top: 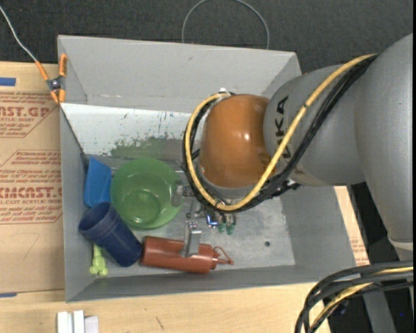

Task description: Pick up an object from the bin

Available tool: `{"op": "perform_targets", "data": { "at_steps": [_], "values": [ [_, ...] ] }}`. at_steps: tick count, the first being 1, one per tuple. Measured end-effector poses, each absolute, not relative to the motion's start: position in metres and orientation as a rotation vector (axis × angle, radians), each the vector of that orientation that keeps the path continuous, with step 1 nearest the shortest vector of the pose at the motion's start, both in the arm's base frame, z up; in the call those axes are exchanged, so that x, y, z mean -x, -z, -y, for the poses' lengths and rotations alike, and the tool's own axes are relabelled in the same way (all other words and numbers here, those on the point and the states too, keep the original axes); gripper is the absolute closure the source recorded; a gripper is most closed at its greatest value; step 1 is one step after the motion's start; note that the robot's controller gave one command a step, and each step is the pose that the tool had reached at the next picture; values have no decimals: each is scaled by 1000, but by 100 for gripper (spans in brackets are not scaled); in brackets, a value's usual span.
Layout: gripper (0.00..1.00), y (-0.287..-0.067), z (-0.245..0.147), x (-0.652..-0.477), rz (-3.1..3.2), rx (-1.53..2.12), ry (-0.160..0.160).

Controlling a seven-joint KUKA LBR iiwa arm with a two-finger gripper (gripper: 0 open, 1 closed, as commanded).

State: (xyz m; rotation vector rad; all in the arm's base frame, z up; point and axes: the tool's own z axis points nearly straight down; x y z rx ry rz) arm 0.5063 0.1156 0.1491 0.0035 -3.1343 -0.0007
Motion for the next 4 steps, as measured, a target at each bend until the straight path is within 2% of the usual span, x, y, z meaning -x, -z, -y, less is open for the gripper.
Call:
{"op": "perform_targets", "data": {
  "at_steps": [1, 2, 3, 4],
  "values": [
    [0, -154, -115, -508, 3142, -1, 2],
    [0, -84, -134, -483, 3132, 142, 4],
    [100, -96, -174, -482, 3143, -32, 4],
    [100, -96, -174, -482, 3143, -32, 5]
  ]
}}
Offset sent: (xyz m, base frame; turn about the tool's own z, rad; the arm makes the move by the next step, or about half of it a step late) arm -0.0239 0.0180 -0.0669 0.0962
